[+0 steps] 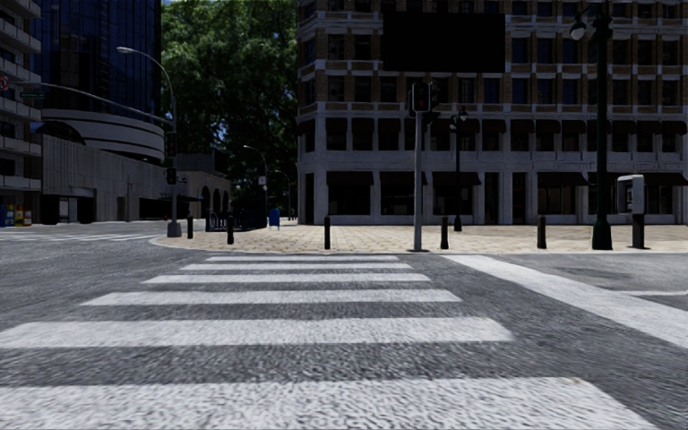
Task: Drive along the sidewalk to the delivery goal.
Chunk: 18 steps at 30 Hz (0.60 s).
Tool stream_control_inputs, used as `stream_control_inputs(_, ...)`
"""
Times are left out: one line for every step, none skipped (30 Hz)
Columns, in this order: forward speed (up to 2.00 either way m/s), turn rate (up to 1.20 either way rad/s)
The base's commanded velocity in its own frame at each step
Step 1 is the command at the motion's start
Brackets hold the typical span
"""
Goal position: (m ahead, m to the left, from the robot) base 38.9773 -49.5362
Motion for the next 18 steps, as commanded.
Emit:
stream_control_inputs(2.00,0.00)
stream_control_inputs(2.00,0.00)
stream_control_inputs(2.00,0.00)
stream_control_inputs(2.00,0.00)
stream_control_inputs(2.00,0.00)
stream_control_inputs(2.00,0.00)
stream_control_inputs(2.00,0.00)
stream_control_inputs(2.00,0.00)
stream_control_inputs(2.00,0.00)
stream_control_inputs(2.00,0.00)
stream_control_inputs(2.00,0.00)
stream_control_inputs(2.00,0.00)
stream_control_inputs(2.00,0.00)
stream_control_inputs(2.00,0.00)
stream_control_inputs(2.00,0.00)
stream_control_inputs(2.00,0.00)
stream_control_inputs(2.00,0.00)
stream_control_inputs(2.00,0.00)
